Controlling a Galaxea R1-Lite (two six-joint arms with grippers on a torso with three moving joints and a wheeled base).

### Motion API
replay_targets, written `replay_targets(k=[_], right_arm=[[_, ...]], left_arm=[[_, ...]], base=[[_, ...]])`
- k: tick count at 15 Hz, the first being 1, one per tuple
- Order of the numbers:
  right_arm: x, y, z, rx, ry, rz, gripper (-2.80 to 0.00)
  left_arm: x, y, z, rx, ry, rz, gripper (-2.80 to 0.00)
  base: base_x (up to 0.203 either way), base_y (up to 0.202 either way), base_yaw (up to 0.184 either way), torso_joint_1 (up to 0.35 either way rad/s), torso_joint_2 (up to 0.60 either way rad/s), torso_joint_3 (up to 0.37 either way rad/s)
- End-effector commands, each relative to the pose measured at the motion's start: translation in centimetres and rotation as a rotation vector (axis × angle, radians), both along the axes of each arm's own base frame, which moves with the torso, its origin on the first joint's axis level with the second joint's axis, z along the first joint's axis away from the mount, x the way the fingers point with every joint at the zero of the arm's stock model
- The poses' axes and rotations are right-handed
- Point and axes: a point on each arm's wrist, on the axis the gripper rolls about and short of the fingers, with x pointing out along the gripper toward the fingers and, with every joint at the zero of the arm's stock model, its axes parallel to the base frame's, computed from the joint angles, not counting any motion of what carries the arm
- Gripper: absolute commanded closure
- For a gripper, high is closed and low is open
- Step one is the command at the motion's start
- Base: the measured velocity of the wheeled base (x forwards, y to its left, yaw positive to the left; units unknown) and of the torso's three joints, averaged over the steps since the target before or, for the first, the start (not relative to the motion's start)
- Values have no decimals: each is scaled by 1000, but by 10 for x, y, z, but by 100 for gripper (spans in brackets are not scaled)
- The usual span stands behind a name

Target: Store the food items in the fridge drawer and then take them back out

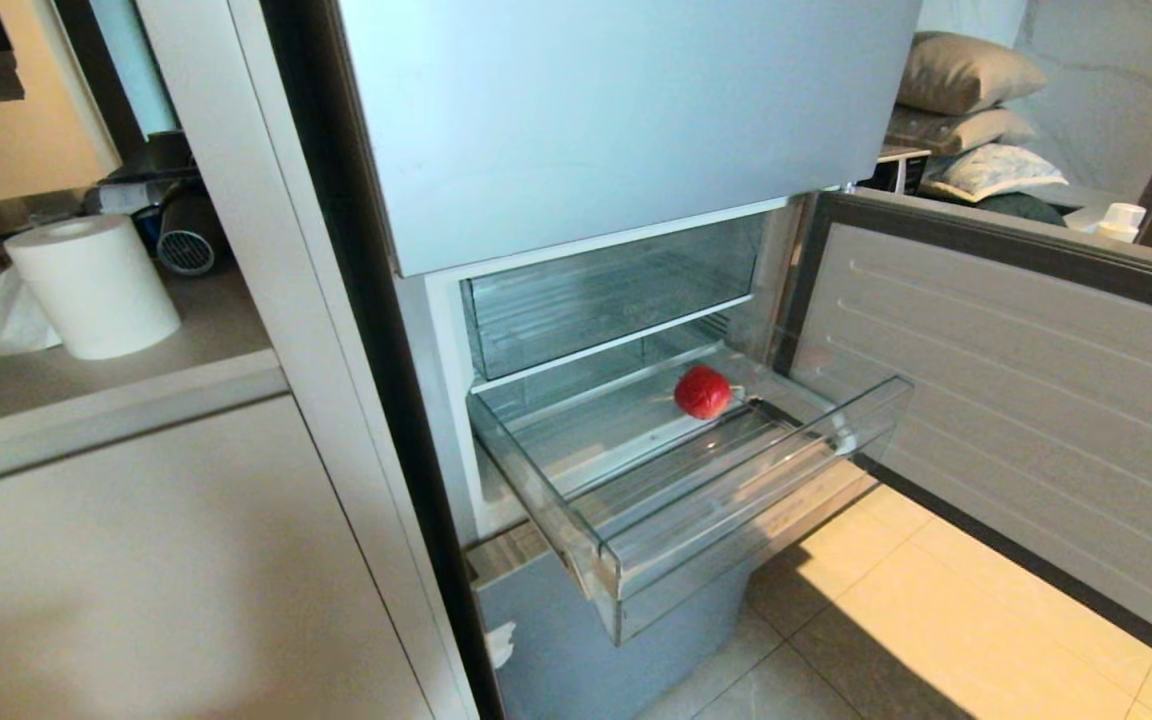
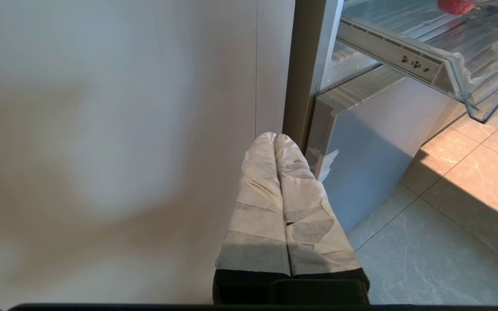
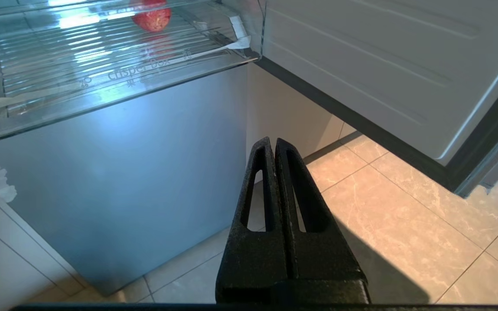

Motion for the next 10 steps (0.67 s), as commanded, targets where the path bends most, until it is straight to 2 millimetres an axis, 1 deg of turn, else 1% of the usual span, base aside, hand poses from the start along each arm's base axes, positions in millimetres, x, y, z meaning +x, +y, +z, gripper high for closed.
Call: replay_targets(k=[1, 6, 7, 8, 10], right_arm=[[0, 0, 0, -7, 3, 2, 0], [2, 0, 0, -21, 23, 6, 0], [4, 0, 5, -15, 44, 5, 0], [8, 0, 19, 1, 57, 1, 0], [19, 0, 58, 35, 79, -1, 0]], left_arm=[[0, 0, 0, 0, 0, 1, 0], [0, 0, 0, 0, 0, 1, 0], [0, 0, 0, 0, 2, 1, 0], [0, 0, 0, 0, 0, 1, 0], [0, 0, 0, 0, 2, 1, 0]], base=[[0, 0, 0, 0, 0, 0], [0, 0, 0, 0, 0, 0], [0, 0, 0, 0, 0, 0], [0, 0, 0, 0, 0, 0], [0, 0, 0, 0, 0, 0]])
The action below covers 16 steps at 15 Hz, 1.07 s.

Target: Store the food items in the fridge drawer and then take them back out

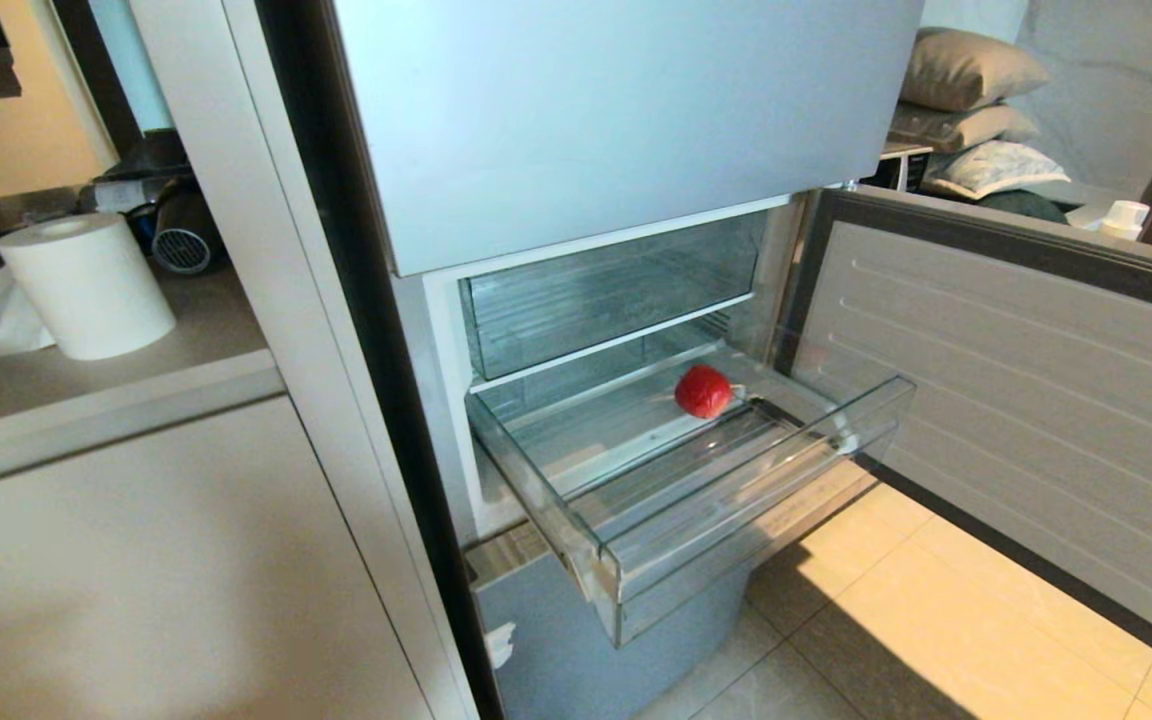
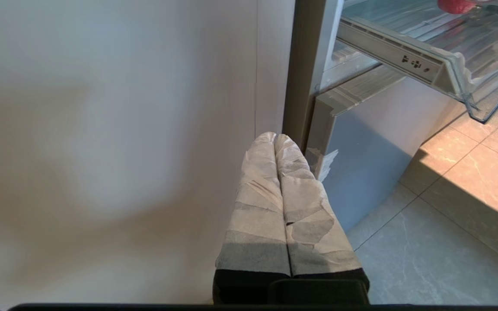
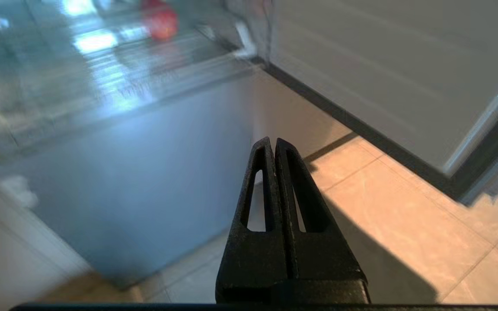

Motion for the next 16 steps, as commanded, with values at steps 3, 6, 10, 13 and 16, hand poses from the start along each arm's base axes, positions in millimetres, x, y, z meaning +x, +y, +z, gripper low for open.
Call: replay_targets(k=[3, 6, 10, 13, 16], right_arm=[[57, 1, 67, 42, 250, 25, 0], [116, 2, 86, 74, 422, 83, -280], [210, 2, 91, 94, 514, 117, -280], [278, 3, 101, 64, 484, 146, -280], [323, 9, 95, 37, 489, 193, -280]], left_arm=[[0, 0, 0, 0, 0, 1, 0], [0, 0, 0, 1, 0, 1, 0], [0, 0, 0, 1, 0, 1, 0], [0, 0, 0, 0, 0, 1, 0], [0, 0, 0, 1, 1, 1, 0]], base=[[0, 0, 0, 0, 0, 0], [0, 0, 0, 0, 0, 0], [0, 0, 0, 0, 0, 0], [0, 0, 0, 0, 0, 0], [0, 0, 0, 0, 0, 0]])
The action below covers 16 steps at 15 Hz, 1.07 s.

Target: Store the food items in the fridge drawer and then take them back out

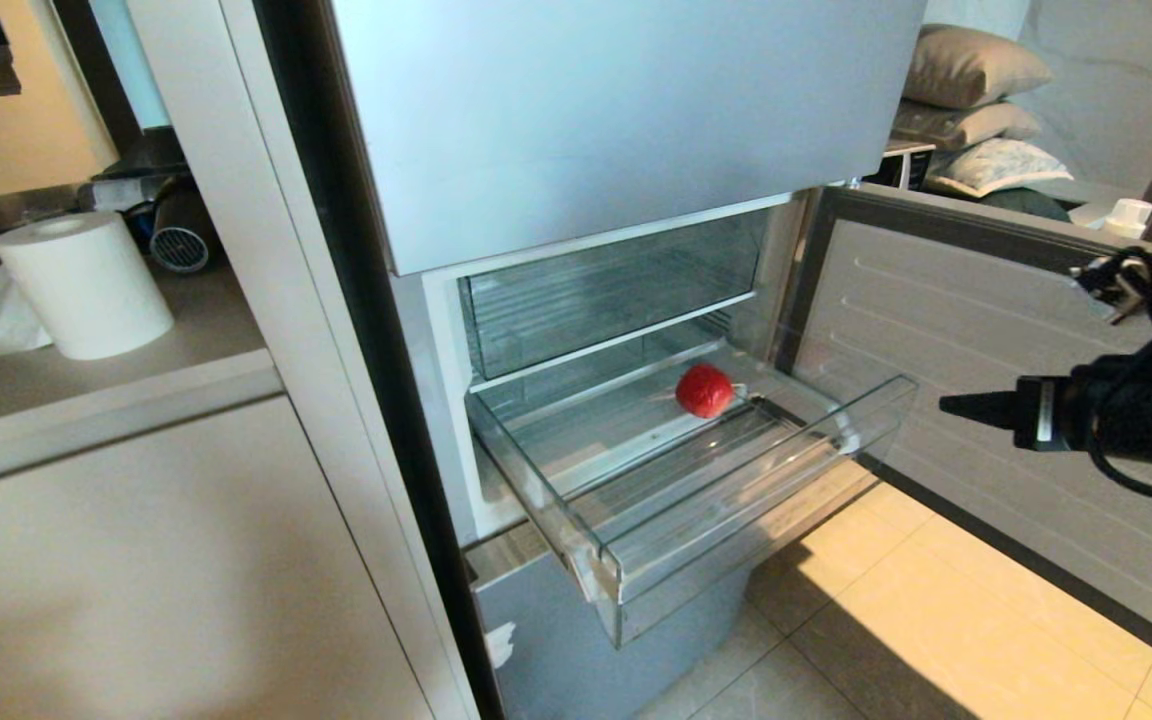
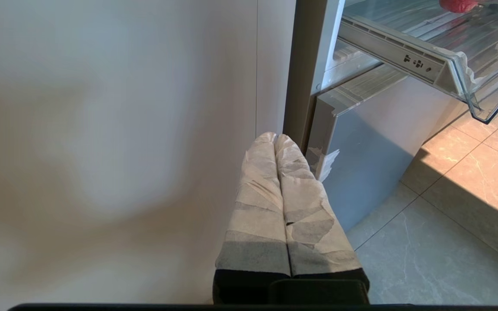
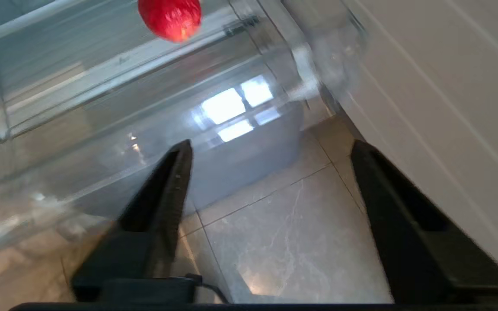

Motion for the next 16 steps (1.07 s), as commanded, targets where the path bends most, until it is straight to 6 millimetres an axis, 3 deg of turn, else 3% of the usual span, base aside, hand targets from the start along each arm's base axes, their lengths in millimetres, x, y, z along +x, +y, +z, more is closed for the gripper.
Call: replay_targets(k=[1, 3, 9, 14, 16], right_arm=[[47, 5, -25, 14, 74, 71, -280], [70, 14, -32, 34, 85, 138, -280], [133, 65, -38, 6, 43, 220, -280], [170, 97, -36, -30, 36, 260, -280], [173, 100, -38, -58, 35, 272, -280]], left_arm=[[0, 0, 0, 0, 1, 1, 0], [0, 0, 0, -1, 1, 1, 0], [0, 0, 0, -1, 2, 1, 0], [0, 0, 0, 0, 2, 1, 0], [0, 0, 0, -1, 1, 1, 0]], base=[[0, 0, 0, 0, 0, 0], [0, 0, 0, 0, 0, 0], [0, 0, 0, 0, 0, 0], [0, 0, 0, 0, 0, 0], [0, 0, 0, 0, 0, 0]])
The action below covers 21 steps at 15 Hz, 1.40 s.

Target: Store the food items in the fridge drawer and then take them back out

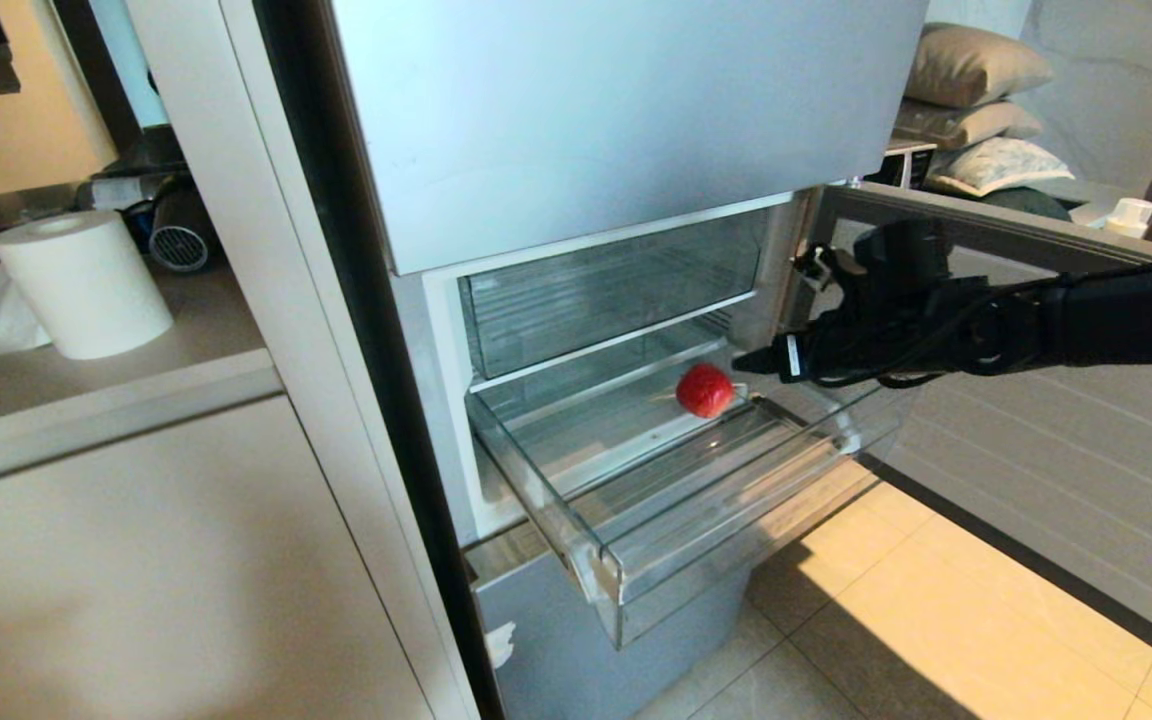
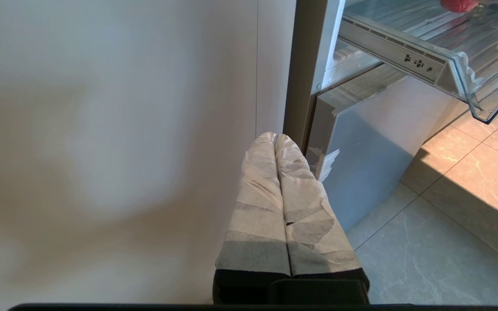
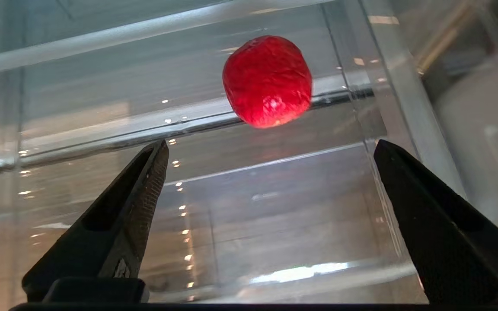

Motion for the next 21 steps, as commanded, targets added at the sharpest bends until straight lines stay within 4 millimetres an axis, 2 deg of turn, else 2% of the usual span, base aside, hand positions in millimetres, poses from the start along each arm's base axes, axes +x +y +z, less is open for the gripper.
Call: replay_targets(k=[1, 5, 6, 7, 8, 10, 12, 13, 15, 17, 19, 21], right_arm=[[7, 4, -10, -5, 14, 8, -280], [-7, 9, 1, 1, 9, 24, -280], [-14, 10, 4, 0, 11, 29, -280], [-28, 9, 17, 4, -5, 36, -280], [-51, 8, 40, 11, -45, 41, -280], [-115, -2, 87, 23, -144, 32, -280], [-185, -21, 107, 30, -204, 15, -280], [-220, -32, 108, 31, -224, 1, -280], [-286, -53, 92, 24, -253, -45, -280], [-344, -73, 64, 26, -287, -93, -280], [-385, -88, 22, 26, -290, -175, -280], [-407, -98, -11, 11, -298, -319, -280]], left_arm=[[0, 0, 0, 0, 0, 1, 0], [0, 0, 0, 0, 0, 1, 0], [0, 0, 0, 1, 0, 1, 0], [0, 0, 0, 0, 0, 1, 0], [0, 0, 0, 0, 0, 1, 0], [0, 0, 0, 0, 0, 1, 0], [0, 0, 0, 1, 0, 1, 0], [0, 0, 0, 0, 2, 1, 0], [0, 0, 0, 0, 0, 1, 0], [0, 0, 0, 0, 2, 1, 0], [0, 0, 0, 0, 1, 1, 0], [0, 0, 0, 0, 0, 1, 0]], base=[[0, 0, 0, 0, 0, 0], [0, 0, 0, 0, 0, 0], [0, 0, 0, 0, 0, 0], [0, 0, 0, 0, 0, 0], [0, 0, 0, 0, 0, 0], [0, 0, 0, 0, 0, 0], [0, 0, 0, 0, 0, 0], [0, 0, 0, 0, 0, 0], [0, 0, 0, 0, 0, 0], [0, 0, 0, 0, 0, 0], [0, 0, 0, 0, 0, 0], [0, 0, 0, 0, 0, 0]])
